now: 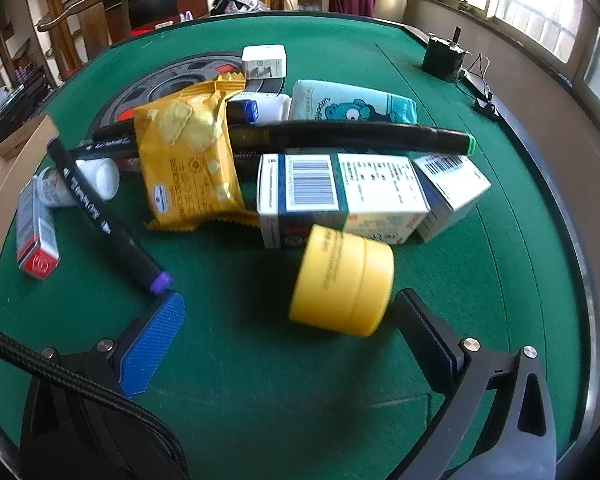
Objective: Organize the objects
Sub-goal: 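Grasp the silver-white boxed tube with the left gripper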
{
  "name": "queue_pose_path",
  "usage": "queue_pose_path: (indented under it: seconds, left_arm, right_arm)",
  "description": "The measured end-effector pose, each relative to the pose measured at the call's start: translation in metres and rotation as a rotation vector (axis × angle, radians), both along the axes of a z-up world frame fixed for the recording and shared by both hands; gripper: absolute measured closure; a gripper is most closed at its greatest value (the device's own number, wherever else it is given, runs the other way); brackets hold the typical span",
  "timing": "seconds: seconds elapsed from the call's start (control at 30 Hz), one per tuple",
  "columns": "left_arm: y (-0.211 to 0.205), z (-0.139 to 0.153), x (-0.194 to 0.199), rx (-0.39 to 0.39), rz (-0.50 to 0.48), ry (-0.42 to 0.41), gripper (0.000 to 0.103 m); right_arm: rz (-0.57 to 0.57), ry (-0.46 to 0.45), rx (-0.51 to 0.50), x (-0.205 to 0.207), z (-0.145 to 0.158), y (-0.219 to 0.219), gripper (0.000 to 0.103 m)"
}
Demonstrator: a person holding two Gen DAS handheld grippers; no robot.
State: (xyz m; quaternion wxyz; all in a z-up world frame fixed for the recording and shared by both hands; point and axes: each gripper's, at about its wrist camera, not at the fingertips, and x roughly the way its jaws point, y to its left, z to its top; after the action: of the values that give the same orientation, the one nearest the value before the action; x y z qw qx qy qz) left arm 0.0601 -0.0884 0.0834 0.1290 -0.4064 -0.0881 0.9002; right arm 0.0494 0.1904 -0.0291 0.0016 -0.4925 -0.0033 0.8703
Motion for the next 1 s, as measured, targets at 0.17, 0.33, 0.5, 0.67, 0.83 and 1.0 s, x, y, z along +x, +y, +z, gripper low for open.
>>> queue_pose_path:
  seconds: [0.17, 0.33, 0.5, 0.67, 0.83, 1.0]
  left_arm:
    - [0.030, -0.005, -0.007, -0.145, -0.045, -0.007, 0.002]
    - [0.052, -0.041, -0.027, -0.196, 0.040, -0.081, 0.003]
    - [0.064, -0.069, -0.050, -0.172, 0.041, -0.163, 0.008]
    - [0.063, -0.073, -0.047, -0.223, 0.061, -0.124, 0.062]
    - [0.052, -0.068, -0.039, -0.186, 0.041, -0.135, 0.069]
    - [0.063, -0.071, -0.060, -0.231, 0.072, -0.104, 0.057]
  right_arm:
    - [-0.016, 0.071, -0.192, 0.011, 0.007, 0.025, 0.000]
    - [-0.100, 0.158, -0.306, 0.020, 0.015, 0.049, 0.000]
    - [-0.094, 0.204, -0.301, 0.021, 0.022, 0.044, 0.000]
    - [-0.066, 0.211, -0.282, 0.022, 0.023, 0.038, 0.000]
    - [-0.058, 0.208, -0.282, 0.023, 0.021, 0.036, 0.000]
    - [-0.042, 0.210, -0.271, 0.026, 0.022, 0.031, 0.000]
